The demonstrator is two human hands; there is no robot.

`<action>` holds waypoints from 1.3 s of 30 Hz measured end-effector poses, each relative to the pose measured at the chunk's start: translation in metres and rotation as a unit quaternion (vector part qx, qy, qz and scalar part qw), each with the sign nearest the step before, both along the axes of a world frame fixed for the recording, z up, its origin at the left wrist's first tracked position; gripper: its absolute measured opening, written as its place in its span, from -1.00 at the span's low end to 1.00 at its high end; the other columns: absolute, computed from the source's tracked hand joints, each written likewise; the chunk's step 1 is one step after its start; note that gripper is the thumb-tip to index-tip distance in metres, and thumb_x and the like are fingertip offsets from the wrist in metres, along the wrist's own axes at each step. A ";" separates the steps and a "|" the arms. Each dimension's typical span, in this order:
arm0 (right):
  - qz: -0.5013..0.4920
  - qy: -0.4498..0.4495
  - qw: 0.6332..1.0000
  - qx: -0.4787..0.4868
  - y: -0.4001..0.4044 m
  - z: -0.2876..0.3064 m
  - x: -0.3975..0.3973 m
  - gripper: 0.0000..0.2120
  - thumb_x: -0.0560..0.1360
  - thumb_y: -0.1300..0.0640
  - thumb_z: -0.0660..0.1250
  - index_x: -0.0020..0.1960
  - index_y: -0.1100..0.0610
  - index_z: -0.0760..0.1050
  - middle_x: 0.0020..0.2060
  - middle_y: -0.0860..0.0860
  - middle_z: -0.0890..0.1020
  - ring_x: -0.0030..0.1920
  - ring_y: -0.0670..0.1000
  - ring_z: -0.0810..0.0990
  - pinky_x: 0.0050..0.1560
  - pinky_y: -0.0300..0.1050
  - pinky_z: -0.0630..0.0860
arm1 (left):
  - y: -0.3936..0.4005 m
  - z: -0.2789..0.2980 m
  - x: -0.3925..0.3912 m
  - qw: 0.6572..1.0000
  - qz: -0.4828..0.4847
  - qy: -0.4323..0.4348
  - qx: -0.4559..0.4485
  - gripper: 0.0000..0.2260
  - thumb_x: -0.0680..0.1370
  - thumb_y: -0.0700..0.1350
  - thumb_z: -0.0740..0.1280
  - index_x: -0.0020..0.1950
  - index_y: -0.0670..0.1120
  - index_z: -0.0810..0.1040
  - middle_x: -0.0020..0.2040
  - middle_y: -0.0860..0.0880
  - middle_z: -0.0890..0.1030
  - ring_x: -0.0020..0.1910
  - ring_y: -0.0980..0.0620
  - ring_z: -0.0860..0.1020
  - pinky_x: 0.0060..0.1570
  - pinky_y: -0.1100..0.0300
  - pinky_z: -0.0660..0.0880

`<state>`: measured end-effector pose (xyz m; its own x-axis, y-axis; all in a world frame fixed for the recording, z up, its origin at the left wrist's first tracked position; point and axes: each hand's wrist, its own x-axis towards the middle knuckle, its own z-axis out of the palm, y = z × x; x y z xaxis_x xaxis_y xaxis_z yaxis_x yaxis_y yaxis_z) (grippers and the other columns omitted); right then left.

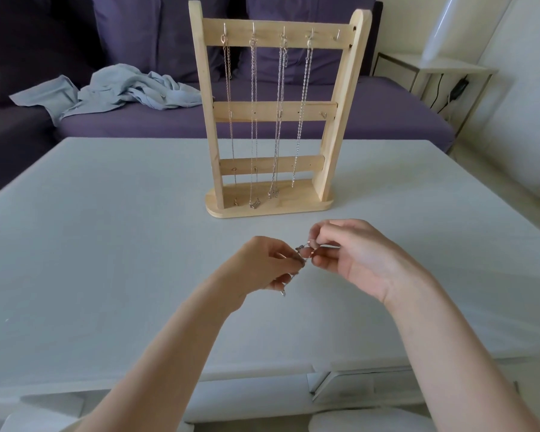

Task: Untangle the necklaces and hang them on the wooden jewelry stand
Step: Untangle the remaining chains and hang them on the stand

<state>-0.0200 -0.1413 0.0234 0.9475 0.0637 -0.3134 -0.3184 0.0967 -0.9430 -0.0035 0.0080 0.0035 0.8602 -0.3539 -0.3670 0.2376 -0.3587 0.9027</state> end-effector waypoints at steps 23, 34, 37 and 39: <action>-0.074 -0.150 0.979 -0.118 0.022 0.003 0.000 -0.84 0.52 0.29 0.28 -0.24 0.18 0.48 -0.48 0.00 0.38 -0.58 -0.12 0.23 -0.57 -0.33 0.14 | 0.008 0.012 0.006 0.975 0.112 -0.022 -0.189 -0.94 0.49 -0.27 0.38 -0.08 -0.14 0.57 -0.31 0.01 0.61 -0.35 0.20 0.56 -0.32 0.40 0.48; -0.058 -0.092 0.991 -0.081 0.027 0.000 0.005 -0.89 0.49 0.21 0.36 -0.19 0.20 0.61 -0.40 0.01 0.59 -0.50 -0.07 0.46 -0.53 -0.28 0.28 | 0.014 0.016 0.013 0.961 0.151 -0.204 -0.113 -0.86 0.50 -0.31 0.35 -0.08 -0.08 0.49 -0.28 0.01 0.60 -0.34 0.14 0.57 -0.34 0.35 0.51; -0.063 -0.083 0.986 -0.127 0.025 -0.002 0.006 -0.93 0.45 0.29 0.38 -0.21 0.22 0.60 -0.40 0.02 0.57 -0.50 -0.09 0.44 -0.52 -0.29 0.30 | 0.017 0.015 0.013 0.962 0.116 -0.232 -0.086 -0.83 0.50 -0.34 0.35 -0.10 -0.08 0.48 -0.30 -0.02 0.62 -0.38 0.18 0.59 -0.36 0.36 0.50; -0.069 -0.081 0.986 -0.127 0.025 -0.002 0.006 -0.93 0.44 0.29 0.36 -0.21 0.22 0.59 -0.40 0.02 0.55 -0.50 -0.08 0.43 -0.52 -0.27 0.30 | 0.018 0.015 0.013 0.962 0.105 -0.239 -0.080 -0.84 0.50 -0.35 0.34 -0.08 -0.10 0.48 -0.29 -0.05 0.62 -0.38 0.17 0.60 -0.34 0.36 0.50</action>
